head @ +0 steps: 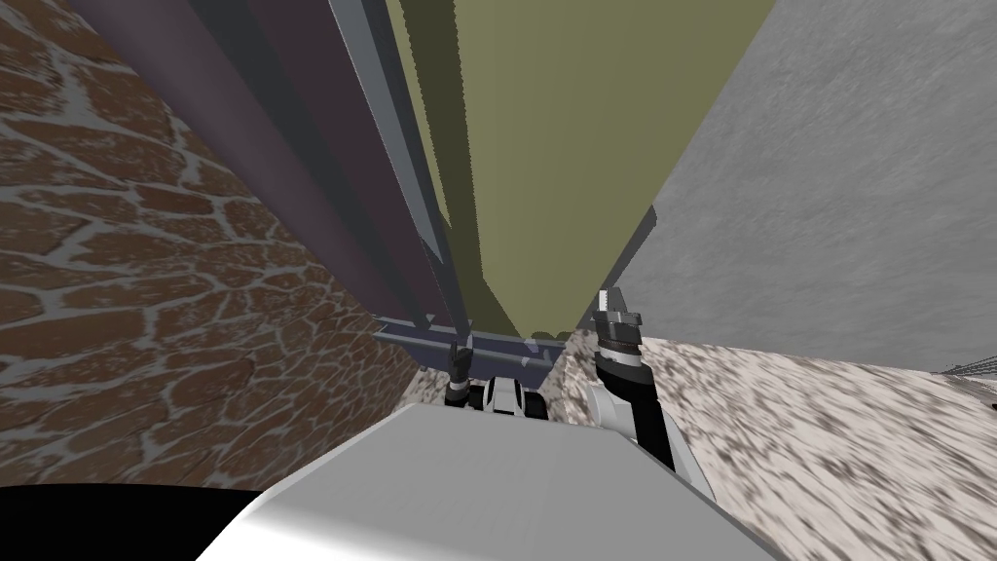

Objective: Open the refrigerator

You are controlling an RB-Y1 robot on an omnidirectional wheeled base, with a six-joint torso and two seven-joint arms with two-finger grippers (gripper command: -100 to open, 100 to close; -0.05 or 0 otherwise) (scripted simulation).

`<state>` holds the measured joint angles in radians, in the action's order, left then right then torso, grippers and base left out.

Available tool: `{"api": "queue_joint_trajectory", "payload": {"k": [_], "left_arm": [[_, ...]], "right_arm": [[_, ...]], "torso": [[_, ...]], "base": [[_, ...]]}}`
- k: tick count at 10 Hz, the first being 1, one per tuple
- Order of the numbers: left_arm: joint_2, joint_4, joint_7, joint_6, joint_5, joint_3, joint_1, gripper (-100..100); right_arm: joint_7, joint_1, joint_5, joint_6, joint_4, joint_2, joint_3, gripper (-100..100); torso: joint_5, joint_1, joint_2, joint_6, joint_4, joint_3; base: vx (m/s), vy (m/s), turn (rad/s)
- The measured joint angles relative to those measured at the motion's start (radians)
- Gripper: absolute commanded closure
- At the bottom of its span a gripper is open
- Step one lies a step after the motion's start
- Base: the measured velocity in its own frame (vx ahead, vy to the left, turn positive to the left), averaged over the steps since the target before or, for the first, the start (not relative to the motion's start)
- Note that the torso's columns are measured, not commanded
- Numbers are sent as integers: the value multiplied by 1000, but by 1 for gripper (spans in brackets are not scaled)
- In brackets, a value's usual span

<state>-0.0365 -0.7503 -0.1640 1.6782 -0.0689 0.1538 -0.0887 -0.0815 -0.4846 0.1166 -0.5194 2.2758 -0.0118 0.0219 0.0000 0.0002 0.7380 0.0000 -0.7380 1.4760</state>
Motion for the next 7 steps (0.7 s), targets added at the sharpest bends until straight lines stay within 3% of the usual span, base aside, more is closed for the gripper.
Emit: {"api": "queue_joint_trajectory", "payload": {"k": [7], "left_arm": [[-10, -46, 16, -139, -10, -12, 100, -100]], "right_arm": [[0, 0, 0, 0, 0, 0, 0, 0]], "torso": [[0, -1, 0, 0, -1, 0]], "base": [[-45, 10, 19]]}}
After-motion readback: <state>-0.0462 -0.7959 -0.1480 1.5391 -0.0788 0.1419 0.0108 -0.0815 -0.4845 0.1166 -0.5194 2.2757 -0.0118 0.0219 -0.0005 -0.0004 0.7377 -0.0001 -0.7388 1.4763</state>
